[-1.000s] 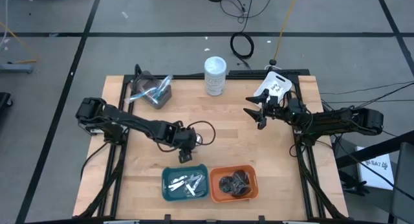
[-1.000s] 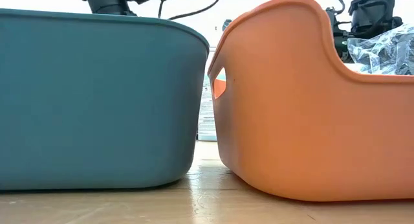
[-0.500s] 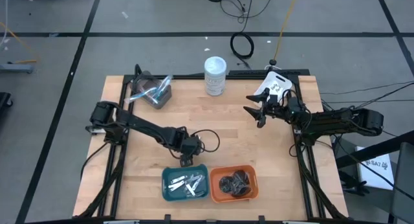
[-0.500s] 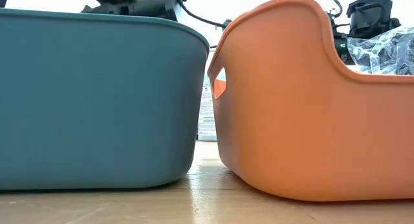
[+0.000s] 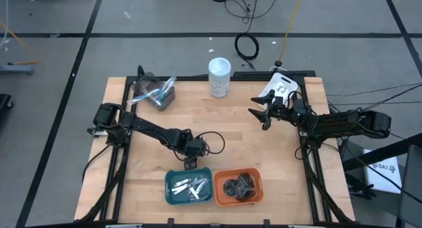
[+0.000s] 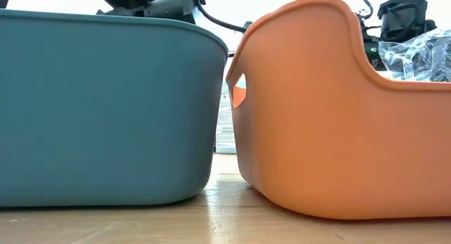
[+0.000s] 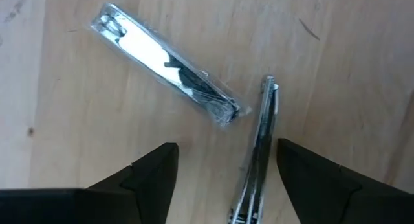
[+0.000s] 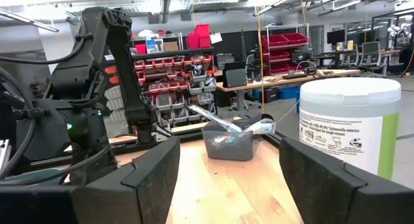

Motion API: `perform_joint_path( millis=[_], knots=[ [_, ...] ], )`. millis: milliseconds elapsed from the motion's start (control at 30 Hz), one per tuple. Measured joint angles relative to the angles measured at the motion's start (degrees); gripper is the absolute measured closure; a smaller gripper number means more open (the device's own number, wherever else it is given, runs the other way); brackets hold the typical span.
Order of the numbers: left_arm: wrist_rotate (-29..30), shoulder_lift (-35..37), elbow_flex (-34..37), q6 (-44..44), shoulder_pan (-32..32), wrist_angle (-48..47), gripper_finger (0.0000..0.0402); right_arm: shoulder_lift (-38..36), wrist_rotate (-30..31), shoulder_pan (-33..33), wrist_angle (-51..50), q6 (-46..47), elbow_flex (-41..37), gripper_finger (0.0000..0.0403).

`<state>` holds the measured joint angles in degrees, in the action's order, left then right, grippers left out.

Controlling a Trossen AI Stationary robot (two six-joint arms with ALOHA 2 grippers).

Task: Pick & Place Travel size toiletries
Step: Put the silver nail cutter into the green bin

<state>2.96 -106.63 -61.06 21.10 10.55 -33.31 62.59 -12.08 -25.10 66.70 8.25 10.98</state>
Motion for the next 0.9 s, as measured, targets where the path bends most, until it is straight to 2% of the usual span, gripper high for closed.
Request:
perform_joint_path(
  millis=[133, 367, 600, 667, 900],
  knots=[
    [-1.1, -0.1, 0.0, 0.2, 0.0, 0.2, 0.0182, 0.0, 0.0, 0.0, 0.0, 0.0, 0.0, 0.0152],
    [-1.9, -0.2, 0.1, 0.4, 0.1, 0.3, 0.0293, 0.0, 0.0, 0.0, 0.0, 0.0, 0.0, 0.0152],
    [-1.8, -0.1, -0.1, -1.5, 0.1, 0.2, 0.0381, 0.0, 0.0, 0.0, 0.0, 0.0, 0.0, 0.0152],
    [-1.8, 0.5, -0.3, -2.0, 0.1, 0.1, 0.0392, 0.0, 0.0, 0.0, 0.1, 0.0, 0.0, 0.0152],
    [-0.3, 5.0, 0.2, -1.4, 0.0, -2.8, 0.0378, 0.0, 0.0, 0.0, 0.1, 0.1, 0.0, 0.0152]
  ],
)
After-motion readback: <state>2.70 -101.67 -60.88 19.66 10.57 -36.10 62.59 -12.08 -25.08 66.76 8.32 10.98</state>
